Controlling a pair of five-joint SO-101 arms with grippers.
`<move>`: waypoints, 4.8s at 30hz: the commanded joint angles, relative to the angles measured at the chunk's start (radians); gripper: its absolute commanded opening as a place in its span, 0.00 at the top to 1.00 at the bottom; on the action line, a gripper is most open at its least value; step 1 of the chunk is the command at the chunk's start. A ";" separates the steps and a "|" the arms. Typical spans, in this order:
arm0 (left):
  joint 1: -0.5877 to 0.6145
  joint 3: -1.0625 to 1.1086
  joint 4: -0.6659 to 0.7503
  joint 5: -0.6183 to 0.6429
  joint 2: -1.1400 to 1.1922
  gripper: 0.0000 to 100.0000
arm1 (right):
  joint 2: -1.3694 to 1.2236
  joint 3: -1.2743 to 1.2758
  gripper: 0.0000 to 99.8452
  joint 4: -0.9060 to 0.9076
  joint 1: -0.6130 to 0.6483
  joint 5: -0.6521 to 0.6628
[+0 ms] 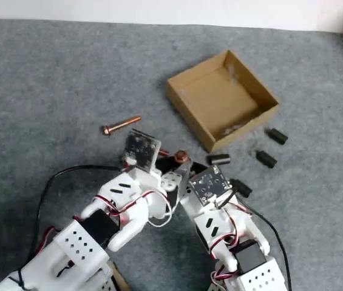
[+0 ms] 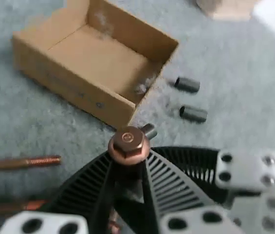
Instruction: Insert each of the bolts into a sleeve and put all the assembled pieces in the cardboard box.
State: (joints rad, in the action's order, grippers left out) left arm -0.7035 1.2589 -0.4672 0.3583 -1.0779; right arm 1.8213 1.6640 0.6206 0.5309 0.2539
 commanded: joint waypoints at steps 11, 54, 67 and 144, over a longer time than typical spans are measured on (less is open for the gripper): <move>0.068 0.012 -0.187 -0.060 -0.013 0.62 | 0.018 -0.031 0.99 -0.007 -0.054 -0.008; 0.763 0.099 -0.414 -0.069 -0.005 0.54 | -1.613 -1.239 0.99 -0.114 -0.352 0.316; 0.763 0.113 -0.408 -0.069 -0.013 0.54 | -1.840 -1.383 0.87 0.116 -0.328 0.316; 0.763 0.061 -0.416 -0.057 -0.004 0.54 | -2.358 -1.979 0.99 0.588 -0.800 0.592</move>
State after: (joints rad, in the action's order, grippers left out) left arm 0.0499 1.3755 -0.8968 0.3030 -1.0748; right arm -0.6475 -0.3092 1.1101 -0.2900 0.9137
